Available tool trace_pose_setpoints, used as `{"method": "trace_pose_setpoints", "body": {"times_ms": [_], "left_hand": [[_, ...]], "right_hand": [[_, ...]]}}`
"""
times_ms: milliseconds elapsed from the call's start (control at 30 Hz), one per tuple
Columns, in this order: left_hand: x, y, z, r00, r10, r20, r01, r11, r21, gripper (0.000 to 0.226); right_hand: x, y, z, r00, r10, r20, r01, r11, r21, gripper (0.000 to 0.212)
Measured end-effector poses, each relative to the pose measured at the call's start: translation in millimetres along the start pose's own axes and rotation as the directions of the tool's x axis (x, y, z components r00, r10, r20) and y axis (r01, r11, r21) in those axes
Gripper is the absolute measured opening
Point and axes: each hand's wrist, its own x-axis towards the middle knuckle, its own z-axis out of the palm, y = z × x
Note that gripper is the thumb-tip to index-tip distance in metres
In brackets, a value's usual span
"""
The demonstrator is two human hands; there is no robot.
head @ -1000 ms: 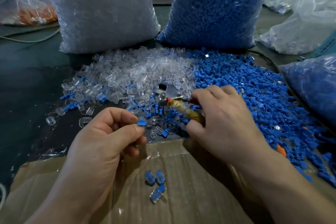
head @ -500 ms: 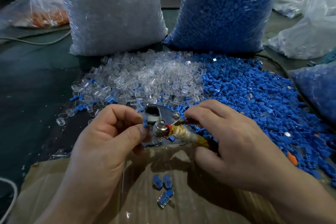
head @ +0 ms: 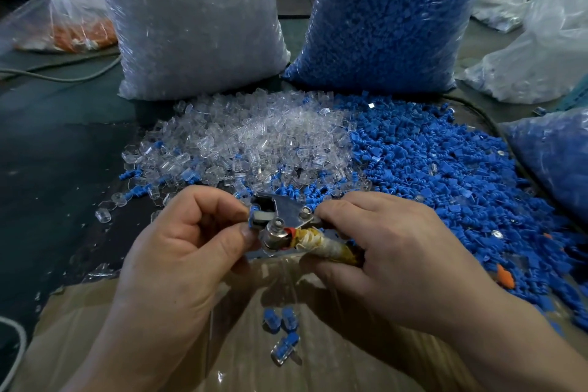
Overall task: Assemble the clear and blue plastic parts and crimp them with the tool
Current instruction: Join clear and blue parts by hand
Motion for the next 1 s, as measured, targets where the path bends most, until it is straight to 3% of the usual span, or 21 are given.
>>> {"method": "trace_pose_setpoints", "body": {"times_ms": [200, 267, 400, 533, 633, 733, 867, 1000], "left_hand": [[3, 2, 3, 0.995, -0.039, -0.088, 0.044, 0.997, 0.057, 0.012], [6, -1, 1, 0.988, -0.100, -0.114, 0.105, 0.994, 0.041, 0.024], [3, 0, 6, 0.943, -0.329, 0.049, 0.330, 0.944, -0.004, 0.031], [3, -1, 10, 0.915, -0.394, 0.086, 0.397, 0.917, -0.034, 0.031], [2, 0, 11, 0.923, -0.379, 0.062, 0.380, 0.925, -0.006, 0.034], [-1, 2, 16, 0.928, -0.370, 0.041, 0.368, 0.928, 0.048, 0.031], [-9, 8, 23, 0.984, -0.176, -0.014, 0.172, 0.937, 0.304, 0.019], [-14, 15, 21, 0.999, -0.035, -0.001, 0.033, 0.932, 0.362, 0.009]], "right_hand": [[-2, 6, 4, 0.998, 0.056, -0.033, -0.056, 0.998, -0.018, 0.052], [0, 14, 6, 0.991, 0.122, -0.056, -0.126, 0.988, -0.090, 0.059], [10, 24, 8, 0.969, 0.247, -0.023, -0.247, 0.949, -0.198, 0.064], [17, 25, 13, 0.960, 0.273, 0.062, -0.251, 0.938, -0.239, 0.066], [16, 21, 11, 0.966, 0.252, 0.061, -0.235, 0.950, -0.206, 0.062], [10, 0, 9, 0.991, 0.117, -0.061, -0.123, 0.987, -0.105, 0.046], [7, -24, 15, 0.991, -0.084, -0.106, 0.077, 0.995, -0.067, 0.022], [6, -20, 13, 0.994, -0.073, -0.084, 0.068, 0.996, -0.061, 0.008]]}}
